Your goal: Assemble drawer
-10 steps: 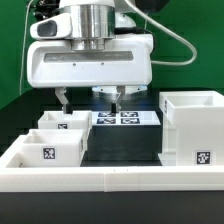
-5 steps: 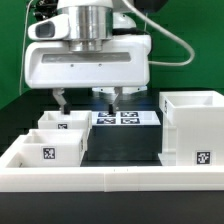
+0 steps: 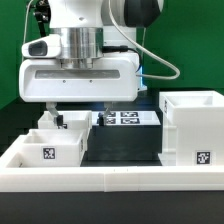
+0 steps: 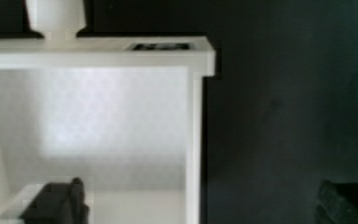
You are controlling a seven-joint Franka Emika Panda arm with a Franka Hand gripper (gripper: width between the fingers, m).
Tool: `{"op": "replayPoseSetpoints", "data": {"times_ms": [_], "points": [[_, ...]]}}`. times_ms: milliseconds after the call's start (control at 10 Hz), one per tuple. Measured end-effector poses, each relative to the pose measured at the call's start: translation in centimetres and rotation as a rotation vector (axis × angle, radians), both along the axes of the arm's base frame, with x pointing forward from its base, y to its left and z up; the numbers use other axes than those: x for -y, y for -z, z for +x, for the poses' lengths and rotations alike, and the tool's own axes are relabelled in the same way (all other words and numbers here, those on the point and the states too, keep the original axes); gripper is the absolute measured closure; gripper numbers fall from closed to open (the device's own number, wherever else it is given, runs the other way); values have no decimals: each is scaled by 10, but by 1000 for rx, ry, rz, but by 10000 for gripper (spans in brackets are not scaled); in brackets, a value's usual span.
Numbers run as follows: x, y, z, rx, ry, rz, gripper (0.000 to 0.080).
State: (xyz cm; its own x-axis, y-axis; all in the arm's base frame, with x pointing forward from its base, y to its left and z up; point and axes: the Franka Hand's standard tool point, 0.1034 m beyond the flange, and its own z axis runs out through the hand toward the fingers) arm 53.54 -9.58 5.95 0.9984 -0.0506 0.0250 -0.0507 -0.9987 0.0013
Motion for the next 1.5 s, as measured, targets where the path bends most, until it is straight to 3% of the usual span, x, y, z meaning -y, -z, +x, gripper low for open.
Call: {"op": "replayPoseSetpoints", "data": {"times_ms": [100,200,1500], "points": [[-5,0,-3,-94,3,32,151],[-6,1,3,-110,-1,38,151],[8,51,-14,-80,-33,-7,151]]}}
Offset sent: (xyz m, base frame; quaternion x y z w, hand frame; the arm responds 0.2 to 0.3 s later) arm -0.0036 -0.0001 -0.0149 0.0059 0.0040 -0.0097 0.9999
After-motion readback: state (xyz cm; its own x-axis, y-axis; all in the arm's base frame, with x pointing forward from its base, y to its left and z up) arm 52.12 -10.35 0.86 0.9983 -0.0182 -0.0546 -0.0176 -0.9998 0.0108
